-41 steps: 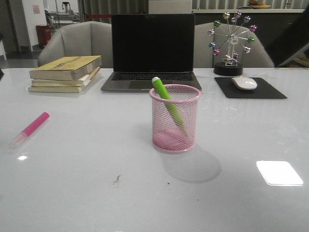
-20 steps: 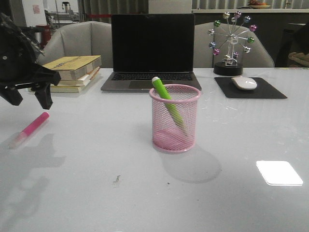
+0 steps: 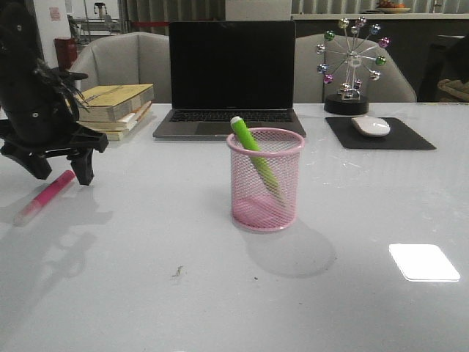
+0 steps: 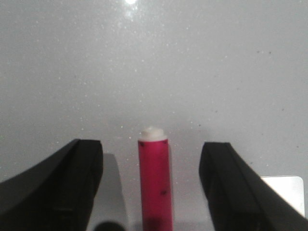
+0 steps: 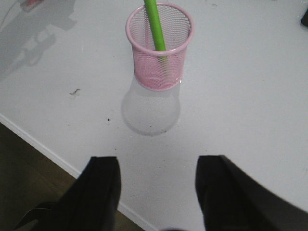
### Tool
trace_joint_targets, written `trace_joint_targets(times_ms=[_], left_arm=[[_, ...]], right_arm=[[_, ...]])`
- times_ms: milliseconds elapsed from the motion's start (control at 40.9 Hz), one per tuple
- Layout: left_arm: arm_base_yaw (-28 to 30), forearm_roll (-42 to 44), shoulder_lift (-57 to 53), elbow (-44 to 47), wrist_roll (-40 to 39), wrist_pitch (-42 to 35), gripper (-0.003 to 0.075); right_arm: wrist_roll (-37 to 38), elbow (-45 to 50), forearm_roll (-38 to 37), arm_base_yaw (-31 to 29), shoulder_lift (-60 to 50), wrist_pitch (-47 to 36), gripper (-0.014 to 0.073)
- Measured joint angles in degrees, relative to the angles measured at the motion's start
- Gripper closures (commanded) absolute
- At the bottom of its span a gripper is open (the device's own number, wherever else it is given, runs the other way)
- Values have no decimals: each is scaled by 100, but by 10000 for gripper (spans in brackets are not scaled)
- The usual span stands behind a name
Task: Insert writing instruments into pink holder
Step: 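Lower the left gripper onto the pink marker and grasp it, then lift the pink marker and carry it over the pink holder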
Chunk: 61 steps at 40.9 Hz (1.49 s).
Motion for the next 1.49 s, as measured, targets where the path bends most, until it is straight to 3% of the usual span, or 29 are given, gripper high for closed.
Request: trace_joint_targets(times_ms=[440,807,1100,1320,1491], left_arm=[[0,4,0,-35,-14,322,621],[-16,-532,-310,276,386,335,629],[-557,-733,-2140,1773,687,-1308,629],[-1275,-850,-3547,3018,710,-3373,629],[-1973,-993,-3869,3492,710,-5110,629]], right_arm=[[0,0,0,0,0,0,126],[0,0,0,0,0,0,126],[0,0,0,0,0,-11,126],[0,0,0,0,0,-73,126],[0,0,0,0,0,-178,126]])
